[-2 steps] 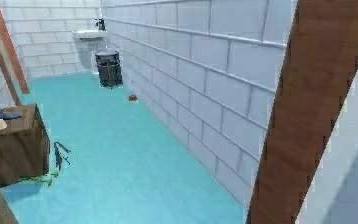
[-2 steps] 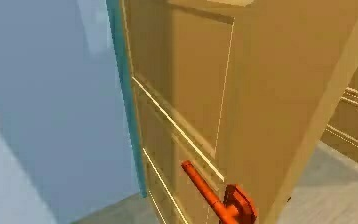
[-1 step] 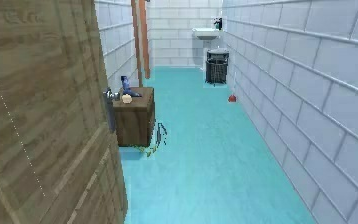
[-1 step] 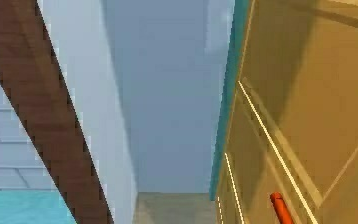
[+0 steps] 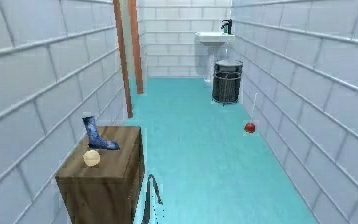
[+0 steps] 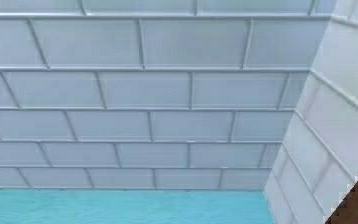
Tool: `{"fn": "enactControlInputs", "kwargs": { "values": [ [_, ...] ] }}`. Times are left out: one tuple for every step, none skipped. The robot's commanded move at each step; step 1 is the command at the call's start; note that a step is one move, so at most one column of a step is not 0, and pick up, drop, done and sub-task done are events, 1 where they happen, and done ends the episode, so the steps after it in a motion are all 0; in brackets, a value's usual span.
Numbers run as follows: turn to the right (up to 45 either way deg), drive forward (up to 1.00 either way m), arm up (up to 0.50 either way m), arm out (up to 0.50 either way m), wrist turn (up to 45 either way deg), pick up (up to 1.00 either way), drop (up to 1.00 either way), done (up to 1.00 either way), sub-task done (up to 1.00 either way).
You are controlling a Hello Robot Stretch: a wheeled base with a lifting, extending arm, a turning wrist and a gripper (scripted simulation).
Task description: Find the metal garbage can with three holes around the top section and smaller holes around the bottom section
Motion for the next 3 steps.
{"fn": "enactControlInputs", "kwargs": {
  "values": [
    [-6.0,0.0,0.0,0.0,0.0,0.0,0.0,0.0,0.0],
    [0.0,0.2,0.0,0.0,0.0,0.0,0.0,0.0,0.0],
    [6.0,0.0,0.0,0.0,0.0,0.0,0.0,0.0,0.0]
  ]
}}
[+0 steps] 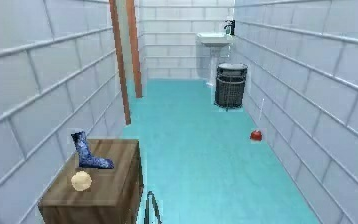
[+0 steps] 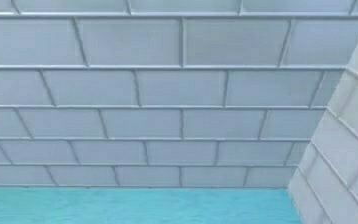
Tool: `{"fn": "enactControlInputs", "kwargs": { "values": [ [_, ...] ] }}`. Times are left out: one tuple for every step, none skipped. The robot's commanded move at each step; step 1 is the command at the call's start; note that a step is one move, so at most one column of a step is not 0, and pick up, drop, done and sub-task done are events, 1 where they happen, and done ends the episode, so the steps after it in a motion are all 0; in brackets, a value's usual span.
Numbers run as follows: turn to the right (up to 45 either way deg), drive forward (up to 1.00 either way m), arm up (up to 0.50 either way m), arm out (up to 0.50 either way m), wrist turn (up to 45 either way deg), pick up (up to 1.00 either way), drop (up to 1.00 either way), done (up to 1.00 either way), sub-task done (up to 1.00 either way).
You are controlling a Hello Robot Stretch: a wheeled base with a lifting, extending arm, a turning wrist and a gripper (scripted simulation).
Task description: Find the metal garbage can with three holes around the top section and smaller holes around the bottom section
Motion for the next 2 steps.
{"fn": "enactControlInputs", "kwargs": {
  "values": [
    [0.0,1.0,0.0,0.0,0.0,0.0,0.0,0.0,0.0],
    [0.0,1.0,0.0,0.0,0.0,0.0,0.0,0.0,0.0]
  ]
}}
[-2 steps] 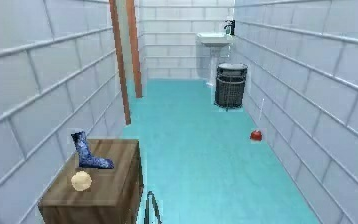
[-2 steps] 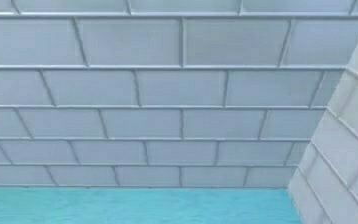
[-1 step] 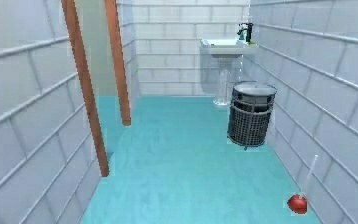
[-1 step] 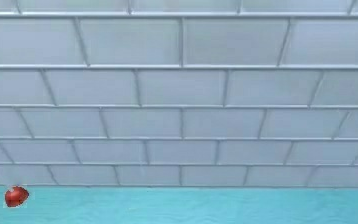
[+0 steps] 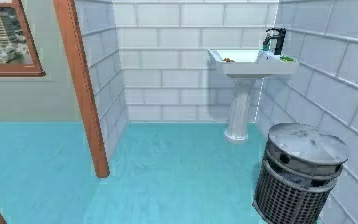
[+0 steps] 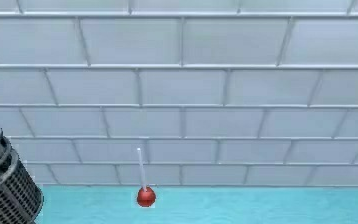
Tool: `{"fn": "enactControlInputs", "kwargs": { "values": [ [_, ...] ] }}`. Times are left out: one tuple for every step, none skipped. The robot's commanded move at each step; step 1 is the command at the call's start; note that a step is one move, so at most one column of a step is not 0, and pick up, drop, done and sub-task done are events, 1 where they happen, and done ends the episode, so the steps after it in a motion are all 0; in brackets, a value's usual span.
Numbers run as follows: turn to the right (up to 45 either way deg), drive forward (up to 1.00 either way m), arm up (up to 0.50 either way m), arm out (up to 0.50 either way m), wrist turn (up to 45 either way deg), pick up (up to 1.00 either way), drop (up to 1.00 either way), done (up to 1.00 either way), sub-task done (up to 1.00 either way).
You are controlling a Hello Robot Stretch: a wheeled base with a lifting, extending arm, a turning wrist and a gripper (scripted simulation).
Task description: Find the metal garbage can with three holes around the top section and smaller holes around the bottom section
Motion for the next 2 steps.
{"fn": "enactControlInputs", "kwargs": {
  "values": [
    [0.0,0.55,0.0,0.0,0.0,0.0,0.0,0.0,0.0],
    [45.0,0.0,0.0,0.0,0.0,0.0,0.0,0.0,0.0]
  ]
}}
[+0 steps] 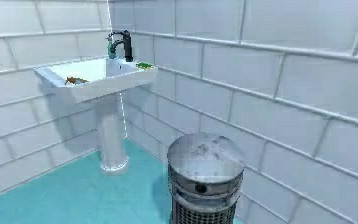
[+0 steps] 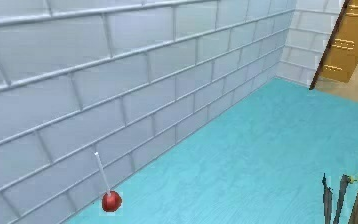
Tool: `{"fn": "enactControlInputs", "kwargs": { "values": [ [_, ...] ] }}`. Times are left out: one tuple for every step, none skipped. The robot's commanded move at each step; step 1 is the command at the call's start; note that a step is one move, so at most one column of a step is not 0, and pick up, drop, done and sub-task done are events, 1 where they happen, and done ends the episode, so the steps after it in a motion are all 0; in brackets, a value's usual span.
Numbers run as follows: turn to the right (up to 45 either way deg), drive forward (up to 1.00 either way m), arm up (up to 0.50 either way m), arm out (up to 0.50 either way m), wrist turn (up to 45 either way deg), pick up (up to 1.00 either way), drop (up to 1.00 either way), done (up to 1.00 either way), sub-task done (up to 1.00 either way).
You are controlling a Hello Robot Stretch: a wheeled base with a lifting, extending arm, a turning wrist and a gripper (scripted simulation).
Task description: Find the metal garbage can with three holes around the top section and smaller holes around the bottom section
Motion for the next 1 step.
{"fn": "enactControlInputs", "kwargs": {
  "values": [
    [0.0,0.0,0.0,0.0,0.0,0.0,0.0,1.0,0.0]
  ]
}}
